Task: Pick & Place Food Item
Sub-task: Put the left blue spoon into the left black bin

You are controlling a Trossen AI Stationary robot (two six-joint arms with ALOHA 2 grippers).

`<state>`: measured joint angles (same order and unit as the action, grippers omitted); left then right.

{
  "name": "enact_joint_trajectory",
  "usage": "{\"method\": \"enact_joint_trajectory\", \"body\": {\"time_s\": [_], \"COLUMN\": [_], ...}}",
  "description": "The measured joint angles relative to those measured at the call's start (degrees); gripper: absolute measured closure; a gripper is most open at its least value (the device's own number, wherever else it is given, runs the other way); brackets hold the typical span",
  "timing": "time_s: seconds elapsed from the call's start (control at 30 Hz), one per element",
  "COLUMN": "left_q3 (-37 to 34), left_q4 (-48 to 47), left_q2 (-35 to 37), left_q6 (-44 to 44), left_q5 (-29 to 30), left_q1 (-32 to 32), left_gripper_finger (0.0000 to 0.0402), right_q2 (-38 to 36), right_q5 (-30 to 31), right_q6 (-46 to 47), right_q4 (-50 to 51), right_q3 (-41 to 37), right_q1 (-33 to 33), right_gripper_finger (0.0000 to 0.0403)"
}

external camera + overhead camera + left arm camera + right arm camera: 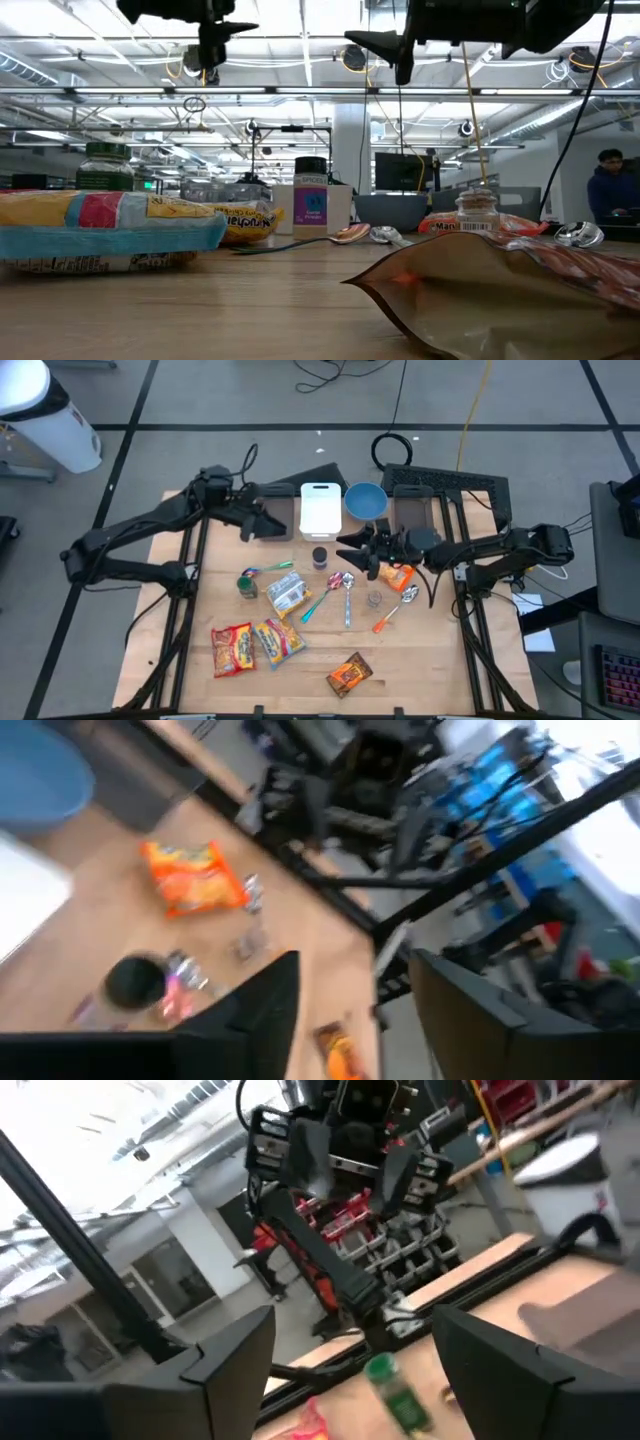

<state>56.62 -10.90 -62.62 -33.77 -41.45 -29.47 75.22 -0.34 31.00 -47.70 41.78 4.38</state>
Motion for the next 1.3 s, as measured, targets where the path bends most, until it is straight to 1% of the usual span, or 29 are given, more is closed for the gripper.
{"method": "enact_joint_trajectory", "body": {"time_s": [0.07, 0.1, 0.2, 0.27, 0.3, 0.37, 0.43, 0.53, 0.63, 0.7, 0.8, 0.87, 0.93, 1.0, 1.1, 1.2, 1.3], "left_q3": [0.0, 0.0, 0.0, 0.0, 0.0, 0.0, 0.0, 0.0, 0.0, 0.1, 1.6, 3.4, 5.6, 7.5, 9.9, 10.7, 10.6], "left_q4": [3.5, 5.0, 9.6, 13.0, 15.2, 17.4, 15.9, 9.1, -0.1, -6.6, -19.9, -28.9, -36.9, -42.8, -47.6, -49.7, -51.3], "left_q2": [-0.6, -0.8, -2.2, -3.3, -4.0, -4.9, -5.5, -5.5, -4.8, -4.1, -3.9, -3.9, -3.8, -3.8, -3.8, -3.7, -3.7], "left_q6": [0.1, 0.4, 0.0, -3.5, -5.1, -7.3, -8.0, -7.8, -4.7, -1.1, 6.9, 13.6, 20.2, 26.2, 34.3, 41.7, 47.4], "left_q5": [0.2, 1.5, 8.8, 13.6, 15.1, 15.5, 13.8, 13.0, 13.0, 13.0, 13.6, 15.8, 19.9, 24.1, 28.1, 30.2, 31.5], "left_q1": [0.0, 0.4, 2.3, 3.8, 4.4, 4.9, 4.8, 4.7, 4.7, 4.7, 4.6, 4.3, 4.3, 4.3, 4.5, 4.5, 4.3], "left_gripper_finger": [0.0172, 0.0165, 0.0151, 0.0146, 0.0145, 0.0145, 0.0144, 0.0144, 0.0144, 0.0144, 0.0144, 0.0144, 0.0144, 0.0144, 0.0144, 0.0144, 0.0144], "right_q2": [0.0, -0.1, 0.0, 0.0, 0.0, 0.0, 0.0, -1.1, -2.4, -3.1, -4.7, -5.2, -5.2, -5.2, -5.2, -5.2, -5.2], "right_q5": [0.1, 0.2, 0.2, 0.2, 0.2, 0.2, 0.1, -0.1, -1.4, -1.4, -1.3, -1.0, -0.9, -0.9, 0.9, 3.9, 6.0], "right_q6": [-3.4, -5.3, -12.0, -14.3, -14.6, -14.0, -13.2, -13.4, -15.0, -15.4, -14.4, -12.1, -9.0, -6.8, -6.2, -6.2, -7.5], "right_q4": [-1.4, -1.8, -0.9, -0.7, -0.9, -0.9, -0.7, -0.1, 0.0, 0.4, 0.4, 0.2, 0.5, 0.5, 0.4, 0.8, 2.7], "right_q3": [0.0, 0.0, 0.0, 0.0, 0.0, 0.0, 0.0, 0.0, 0.0, 0.0, 0.0, 0.0, 0.0, 0.0, 0.0, 0.9, 4.0], "right_q1": [0.2, 0.2, 0.2, 0.0, 0.0, 0.0, 0.1, 0.2, 0.3, 0.6, 1.9, 3.0, 4.1, 5.0, 5.7, 5.8, 5.8], "right_gripper_finger": [0.0136, 0.0137, 0.0142, 0.0143, 0.0144, 0.0143, 0.0143, 0.0143, 0.0146, 0.0146, 0.0146, 0.0147, 0.0147, 0.0147, 0.0147, 0.0147, 0.0147]}}
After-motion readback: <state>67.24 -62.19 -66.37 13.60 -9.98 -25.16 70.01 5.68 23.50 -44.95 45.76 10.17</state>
